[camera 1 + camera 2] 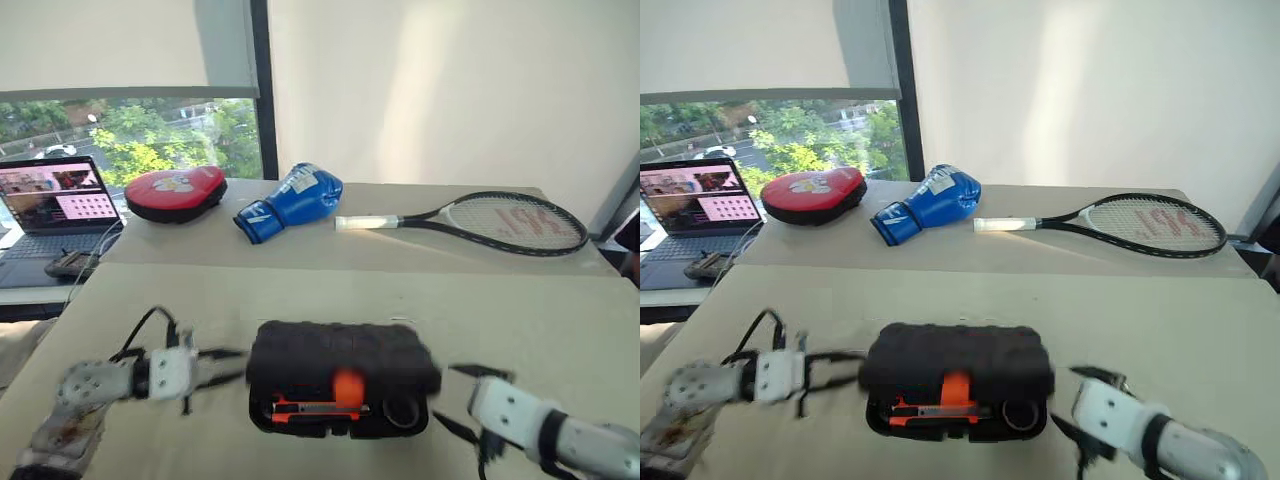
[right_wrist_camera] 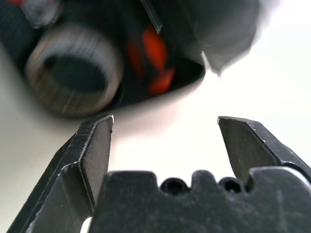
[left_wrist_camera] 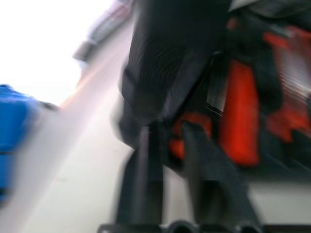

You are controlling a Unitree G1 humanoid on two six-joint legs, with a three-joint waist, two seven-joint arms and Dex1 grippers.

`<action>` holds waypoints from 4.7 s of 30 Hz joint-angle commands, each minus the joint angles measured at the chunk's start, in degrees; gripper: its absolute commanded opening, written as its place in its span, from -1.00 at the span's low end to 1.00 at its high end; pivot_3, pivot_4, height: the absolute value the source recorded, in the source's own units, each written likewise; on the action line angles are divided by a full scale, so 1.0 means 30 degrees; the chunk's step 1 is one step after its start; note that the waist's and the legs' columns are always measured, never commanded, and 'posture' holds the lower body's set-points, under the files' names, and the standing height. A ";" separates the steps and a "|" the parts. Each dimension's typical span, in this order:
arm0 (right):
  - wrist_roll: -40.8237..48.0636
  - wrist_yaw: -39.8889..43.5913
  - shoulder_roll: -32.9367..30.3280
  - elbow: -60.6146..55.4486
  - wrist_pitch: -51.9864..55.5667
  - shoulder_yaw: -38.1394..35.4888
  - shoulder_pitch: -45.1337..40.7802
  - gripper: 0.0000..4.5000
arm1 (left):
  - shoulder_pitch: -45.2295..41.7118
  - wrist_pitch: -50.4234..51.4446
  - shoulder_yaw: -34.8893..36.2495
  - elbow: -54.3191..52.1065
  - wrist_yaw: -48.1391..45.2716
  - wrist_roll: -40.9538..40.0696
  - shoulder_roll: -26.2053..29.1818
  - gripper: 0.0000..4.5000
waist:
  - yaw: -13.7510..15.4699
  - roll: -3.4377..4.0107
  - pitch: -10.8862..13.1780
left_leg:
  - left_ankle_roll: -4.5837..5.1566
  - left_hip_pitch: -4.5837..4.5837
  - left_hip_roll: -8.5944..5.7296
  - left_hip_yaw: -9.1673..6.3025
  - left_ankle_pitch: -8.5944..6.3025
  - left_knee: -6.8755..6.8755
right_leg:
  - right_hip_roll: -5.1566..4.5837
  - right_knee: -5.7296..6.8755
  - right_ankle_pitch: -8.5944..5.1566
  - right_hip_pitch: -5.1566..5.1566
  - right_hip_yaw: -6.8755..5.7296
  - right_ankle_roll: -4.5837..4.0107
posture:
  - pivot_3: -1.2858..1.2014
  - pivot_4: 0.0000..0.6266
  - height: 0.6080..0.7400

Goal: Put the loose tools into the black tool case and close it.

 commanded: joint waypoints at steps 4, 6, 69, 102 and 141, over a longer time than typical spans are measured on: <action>0.6523 0.3323 0.2034 -0.3454 0.3572 -0.4898 0.2739 0.45 | -0.0119 0.8810 0.2905 -0.0977 0.1463 -0.5166 0.0981 0.35 | 0.0057 0.0000 0.0053 | -0.0003 -0.0027 0.0113 -0.0029 -0.0004 0.0051 | -0.0008 -0.0010 -0.0074 0.0006 -0.0009 0.0108 | 0.03 -0.52 1.00; 0.7413 0.3988 0.1462 -0.4172 0.4470 -0.3867 0.2972 0.20 | -0.1548 1.1349 0.2430 -0.2477 0.2272 -0.6317 0.0640 0.18 | 0.0292 0.0028 0.0115 | -0.0008 0.0047 0.0142 -0.0085 -0.0008 0.0106 | -0.0063 -0.0022 -0.0123 0.0043 -0.0025 0.0059 | 0.03 -0.52 1.00; 1.2274 -0.4118 0.4752 0.1678 1.5649 0.4862 -1.6426 0.29 | -1.2560 1.5712 -0.5945 0.1094 -0.1183 -0.1099 -0.4407 0.16 | -0.0252 -0.0145 0.0250 | -0.0051 -0.0224 0.0059 -0.0131 0.0058 0.0138 | 0.0247 0.0054 0.0111 -0.0101 0.0097 -0.0061 | 0.03 -0.52 1.00; 1.1182 -0.6494 0.6230 0.2464 1.5775 0.7663 -1.7660 -0.47 | -1.2682 1.5969 -0.5760 0.0892 -0.1232 -0.0659 -0.4722 0.21 | -0.0278 -0.0145 0.0249 | -0.0078 -0.0124 0.0028 -0.0115 0.0075 0.0153 | 0.0229 0.0097 0.0111 -0.0068 0.0148 -0.0055 | 0.03 -0.52 1.00; 1.0426 -0.5256 0.7089 0.7080 1.3819 0.8881 -1.9519 -0.99 | -1.1780 1.6546 -0.6067 -0.0829 -0.0716 -0.0676 -0.4455 0.21 | -0.0307 -0.0149 0.0248 | -0.0079 -0.0076 0.0030 -0.0094 0.0075 0.0248 | 0.0241 0.0241 0.0100 -0.0074 0.0232 -0.0058 | 0.03 -0.52 1.00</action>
